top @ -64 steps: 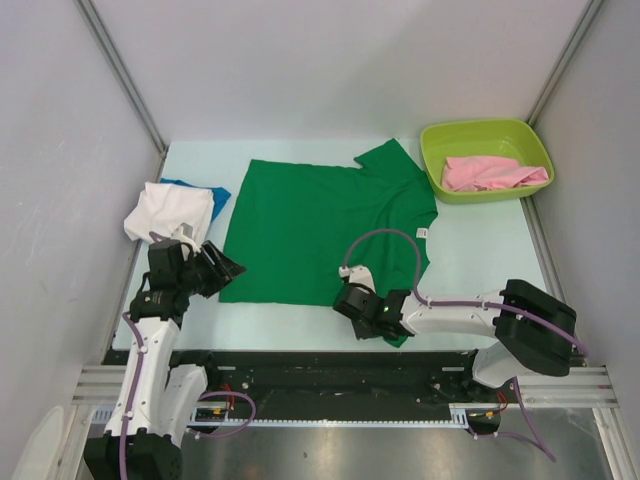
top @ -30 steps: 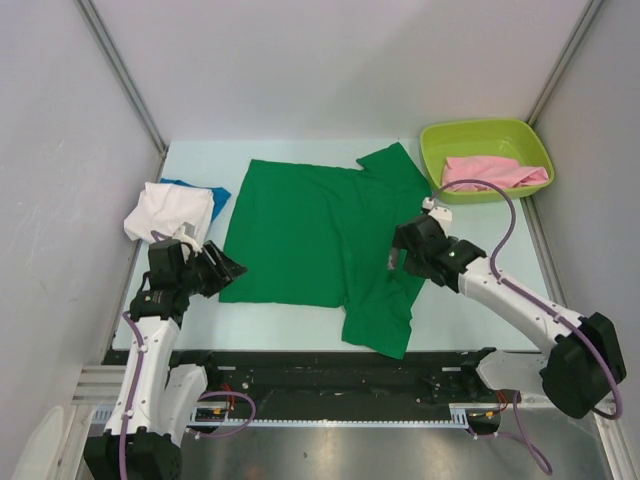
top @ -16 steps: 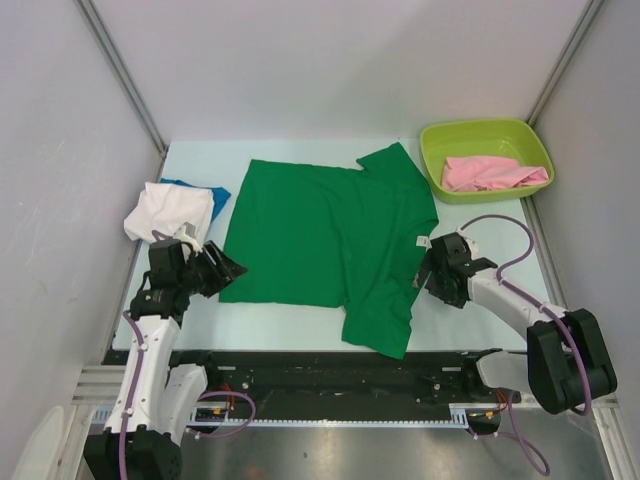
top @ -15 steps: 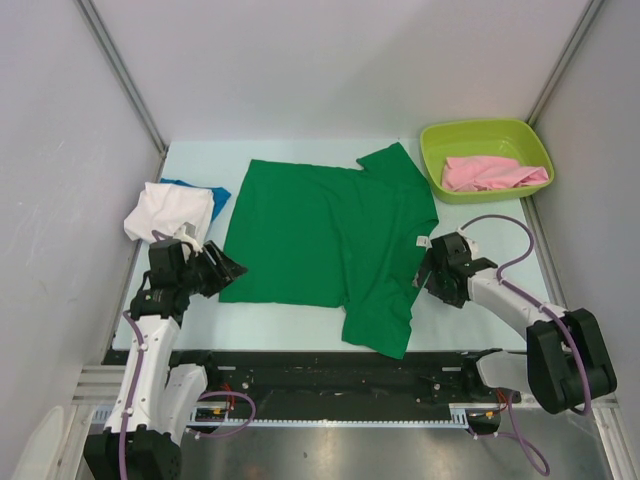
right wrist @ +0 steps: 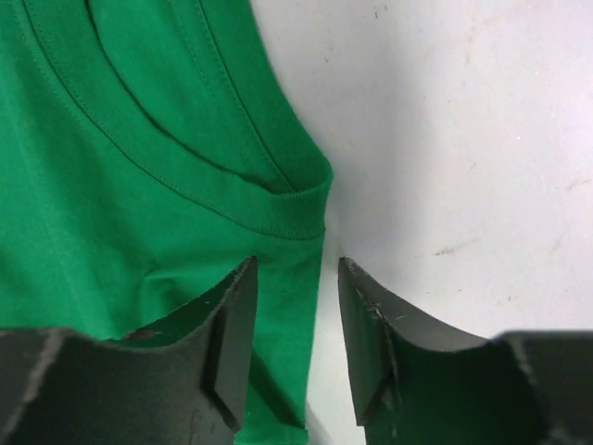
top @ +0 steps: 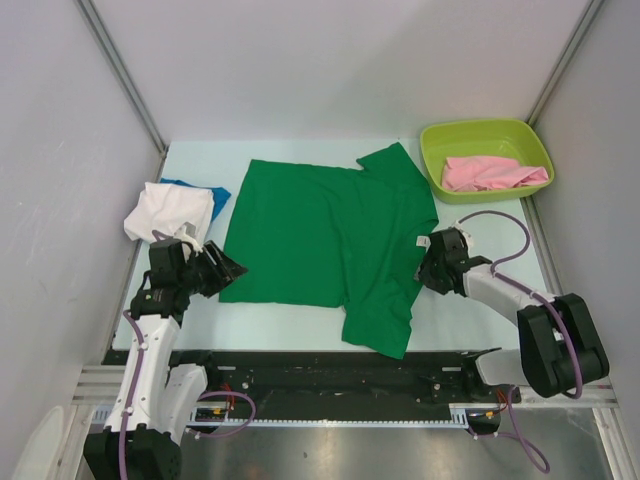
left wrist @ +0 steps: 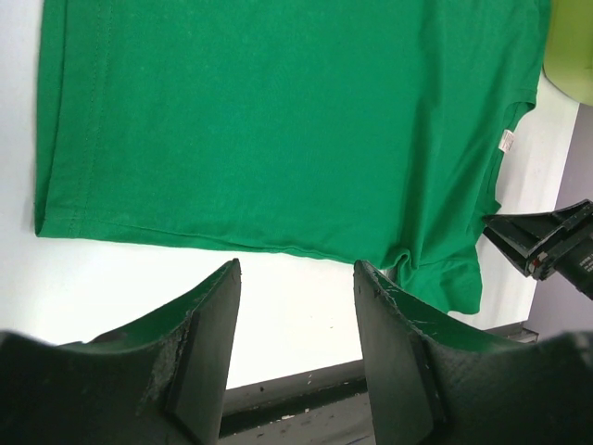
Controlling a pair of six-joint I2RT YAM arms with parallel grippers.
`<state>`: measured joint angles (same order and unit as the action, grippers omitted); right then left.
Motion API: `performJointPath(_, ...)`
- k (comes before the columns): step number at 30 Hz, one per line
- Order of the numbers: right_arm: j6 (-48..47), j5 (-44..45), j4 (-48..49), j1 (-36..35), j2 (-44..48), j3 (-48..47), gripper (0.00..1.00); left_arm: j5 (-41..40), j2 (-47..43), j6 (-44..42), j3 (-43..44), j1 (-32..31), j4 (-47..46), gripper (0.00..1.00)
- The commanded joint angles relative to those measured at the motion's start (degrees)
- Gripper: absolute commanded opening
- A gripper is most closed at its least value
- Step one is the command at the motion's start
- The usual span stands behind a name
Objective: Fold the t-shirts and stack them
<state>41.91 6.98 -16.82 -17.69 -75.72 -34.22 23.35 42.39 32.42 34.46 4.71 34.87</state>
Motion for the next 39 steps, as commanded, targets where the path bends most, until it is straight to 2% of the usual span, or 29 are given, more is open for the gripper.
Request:
performJointPath(1, 0.7, -0.4, 2.8, 0.2, -3.5, 1.3, 0.43, 1.5, -0.1, -1.5, 1.4, -0.3, -1.2, 0.57)
performJointPath(8, 0.5, 0.7, 4.0, 0.2, -6.1, 1.9, 0.17, 1.4, -0.3, -1.5, 1.4, -0.2, -1.0, 0.57)
performJointPath(9, 0.5, 1.1, 3.8, 0.2, -5.8, 1.8, 0.06, 1.3, -0.4, -1.5, 1.4, -0.2, -1.0, 0.57)
performJointPath(10, 0.5, 1.1, 3.4, 0.4, -5.8, 1.9, 0.02, 1.3, -0.3, -1.5, 1.5, -0.3, -0.9, 0.57)
performJointPath(15, 0.5, 2.7, -0.2, 0.6, -3.2, 1.8, 0.0, 1.3, -0.3, -1.5, 1.6, -0.3, -0.7, 0.57)
performJointPath(21, -1.4, 5.1, -8.0, 4.6, 3.7, 1.8, 0.0, 1.2, -0.4, -1.3, 1.5, -0.3, -0.9, 0.57)
performJointPath(26, -3.8, 5.8, -10.5, 8.5, 7.0, 1.8, 0.0, 1.0, 0.1, -1.4, 1.8, -0.3, -0.7, 0.57)
performJointPath(28, -4.7, 5.2, -10.2, 9.2, 6.6, 1.9, 0.09, 1.3, 0.2, -1.2, 1.7, -0.3, -1.2, 0.57)
performJointPath(29, -5.2, 5.1, -9.7, 9.3, 6.4, 1.9, 0.19, 1.4, 0.4, -1.0, 1.7, -0.2, -1.3, 0.57)
performJointPath(31, -6.3, 5.8, -7.6, 9.3, 6.1, 1.3, 0.48, 1.8, 0.9, -1.3, 2.0, -0.3, -1.6, 0.57)
performJointPath(32, -6.8, 5.9, -6.4, 9.3, 6.3, 1.0, 0.68, 1.9, 1.3, -1.4, 2.2, -0.2, -1.6, 0.57)
performJointPath(35, -8.1, 6.1, -4.6, 8.7, 7.6, -1.7, 0.86, 1.4, 2.7, -2.4, 3.8, -0.2, -1.4, 0.57)
performJointPath(37, -8.7, 7.0, -6.7, 7.0, 9.9, -3.8, 0.89, 1.2, 4.2, -3.7, 5.4, -0.3, 0.2, 0.58)
performJointPath(38, -8.9, 8.1, -8.4, 6.1, 10.9, -6.2, 0.99, 0.8, 4.6, -3.9, 6.1, -0.3, 2.0, 0.57)
performJointPath(39, -9.0, 10.8, -11.8, 5.0, 13.1, -7.5, 1.0, 1.0, 5.2, -4.1, 6.4, -0.2, 2.5, 0.57)
